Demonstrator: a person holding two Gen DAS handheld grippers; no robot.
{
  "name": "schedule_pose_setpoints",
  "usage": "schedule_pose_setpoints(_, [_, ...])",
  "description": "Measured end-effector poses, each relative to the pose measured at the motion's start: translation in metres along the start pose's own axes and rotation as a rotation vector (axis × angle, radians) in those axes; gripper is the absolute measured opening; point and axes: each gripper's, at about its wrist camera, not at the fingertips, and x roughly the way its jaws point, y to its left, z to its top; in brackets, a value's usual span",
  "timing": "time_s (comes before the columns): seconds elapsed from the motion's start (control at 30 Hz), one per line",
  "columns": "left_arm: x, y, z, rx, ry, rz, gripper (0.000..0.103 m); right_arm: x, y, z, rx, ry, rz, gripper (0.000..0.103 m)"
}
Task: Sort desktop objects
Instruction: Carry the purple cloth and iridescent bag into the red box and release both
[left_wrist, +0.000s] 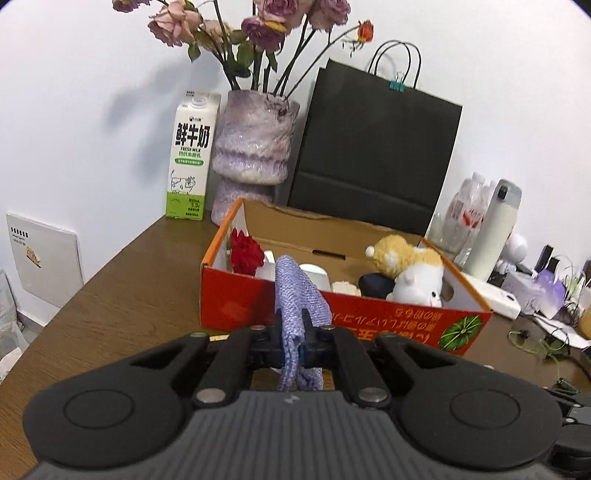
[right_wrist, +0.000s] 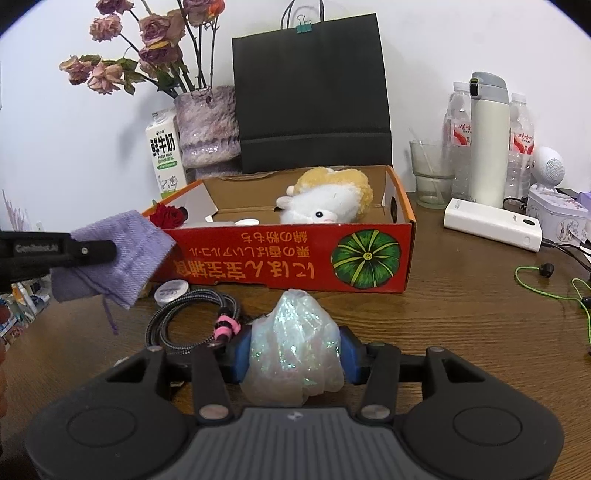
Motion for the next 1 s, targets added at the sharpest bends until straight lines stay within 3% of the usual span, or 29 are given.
schedule_pose_setpoints(0.23, [-0.009, -0.009, 0.015, 0.021, -0.038, -0.035, 0.007, -0.017, -0.003, 0.016, 0.001, -0.067, 0.044, 0.047])
schedule_pose_setpoints(0.37, [-0.001, -0.025, 0.030, 0.088, -0.065, -0.035, 0.007, -0.021, 0.003, 0.033, -0.047, -0.118, 0.054, 0.047])
schedule_pose_setpoints(0.5, [0.012, -0.033, 0.042, 0.071, -0.091, -0.057, 0.007, -0.012, 0.004, 0.058, -0.056, -0.150, 0.069, 0.047])
schedule_pose_setpoints(0.67, [0.034, -0.033, 0.058, 0.041, -0.129, -0.050, 0.007, 0.016, 0.010, 0.091, -0.031, -0.200, 0.089, 0.047])
schedule_pose_setpoints(1.0, [0.093, -0.018, 0.079, 0.026, -0.121, -0.015, 0.007, 0.095, 0.028, 0.125, -0.043, -0.154, 0.110, 0.047])
